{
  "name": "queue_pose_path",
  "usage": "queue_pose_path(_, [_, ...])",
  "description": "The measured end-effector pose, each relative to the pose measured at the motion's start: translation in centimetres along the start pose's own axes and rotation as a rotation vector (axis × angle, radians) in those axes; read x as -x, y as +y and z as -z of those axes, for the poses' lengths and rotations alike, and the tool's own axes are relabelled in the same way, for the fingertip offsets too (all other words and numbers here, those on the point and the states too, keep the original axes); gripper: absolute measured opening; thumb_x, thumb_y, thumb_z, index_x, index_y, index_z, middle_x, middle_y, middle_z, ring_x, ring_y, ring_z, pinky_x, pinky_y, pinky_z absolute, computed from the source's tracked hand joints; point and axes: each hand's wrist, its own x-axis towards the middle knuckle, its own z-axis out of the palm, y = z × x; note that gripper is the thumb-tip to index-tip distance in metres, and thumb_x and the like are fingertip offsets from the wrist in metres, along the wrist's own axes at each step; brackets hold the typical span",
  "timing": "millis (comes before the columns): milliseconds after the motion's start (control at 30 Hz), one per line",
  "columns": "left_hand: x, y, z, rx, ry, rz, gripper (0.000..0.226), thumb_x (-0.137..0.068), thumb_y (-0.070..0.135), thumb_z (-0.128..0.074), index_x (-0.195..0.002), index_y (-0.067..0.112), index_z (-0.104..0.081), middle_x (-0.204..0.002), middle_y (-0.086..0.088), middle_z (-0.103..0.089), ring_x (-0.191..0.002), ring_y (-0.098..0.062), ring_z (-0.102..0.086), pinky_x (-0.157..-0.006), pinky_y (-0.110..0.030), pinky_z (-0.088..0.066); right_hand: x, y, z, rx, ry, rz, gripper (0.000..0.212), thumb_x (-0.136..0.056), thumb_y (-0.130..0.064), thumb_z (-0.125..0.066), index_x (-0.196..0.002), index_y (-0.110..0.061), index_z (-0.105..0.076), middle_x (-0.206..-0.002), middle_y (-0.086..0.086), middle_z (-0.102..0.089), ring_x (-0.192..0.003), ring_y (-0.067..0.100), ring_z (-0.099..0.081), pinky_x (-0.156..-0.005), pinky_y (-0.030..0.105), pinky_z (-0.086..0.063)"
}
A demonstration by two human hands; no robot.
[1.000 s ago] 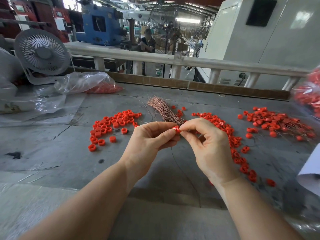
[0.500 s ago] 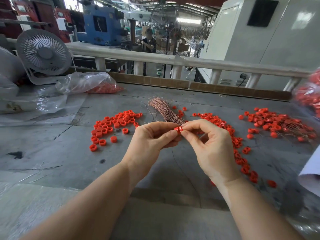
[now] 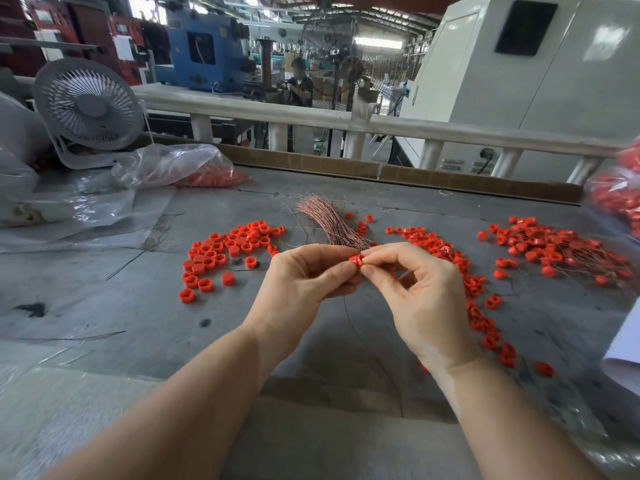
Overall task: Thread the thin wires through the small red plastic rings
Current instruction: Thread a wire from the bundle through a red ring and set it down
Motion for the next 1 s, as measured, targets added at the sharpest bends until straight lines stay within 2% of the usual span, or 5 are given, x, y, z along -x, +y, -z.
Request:
queue_pose_path(167, [-0.07, -0.08, -0.02, 0.005, 0.001, 0.009, 0.016, -0.081, -0.003, -0.06, -0.092, 0.004, -0.068, -0.074, -0.004, -0.072, -0.066, -0.01, -0.068, -0.063, -0.018, -0.054, 0.02, 0.01, -0.05, 0.004, 0.002, -0.007, 0.006, -0.076, -0.008, -0.066, -0.079, -0.013, -0.07, -0.08, -0.006, -0.068, -0.079, 0.002, -0.063, -0.072, 0.008, -0.045])
queue_pose_path(433, [-0.1, -0.18, 0.01, 0.031, 0.008, 0.029, 0.015, -0.083, -0.003, -0.059, -0.089, 0.007, -0.068, -0.07, -0.003, -0.072, -0.063, -0.009, -0.067, -0.062, -0.017, -0.054, 0.12, -0.21, -0.21, 0.05, 0.005, -0.01, 0.004, -0.077, -0.011, -0.066, -0.077, -0.014, -0.069, -0.074, -0.005, -0.067, -0.072, -0.001, -0.058, -0.065, 0.003, -0.037])
queue_pose_path(867, [-0.08, -0.28, 0.07, 0.062, -0.005, 0.068, 0.014, -0.08, 0.0, -0.06, -0.088, 0.007, -0.069, -0.073, -0.005, -0.072, -0.066, -0.011, -0.068, -0.063, -0.018, -0.054, 0.11, -0.32, -0.22, 0.096, -0.019, -0.001, 0.006, -0.078, -0.011, -0.063, -0.076, -0.009, -0.068, -0.074, -0.005, -0.062, -0.071, 0.004, -0.054, -0.067, 0.012, -0.041])
queue_pose_path(1000, [-0.02, -0.11, 0.1, 0.092, -0.011, 0.076, 0.017, -0.071, 0.009, -0.063, -0.087, 0.008, -0.069, -0.074, -0.006, -0.072, -0.067, -0.011, -0.068, -0.062, -0.018, -0.054, 0.08, -0.51, -0.08, 0.086, -0.023, 0.017, 0.006, -0.079, -0.008, -0.063, -0.078, -0.008, -0.068, -0.077, -0.004, -0.063, -0.075, 0.003, -0.056, -0.07, 0.011, -0.042])
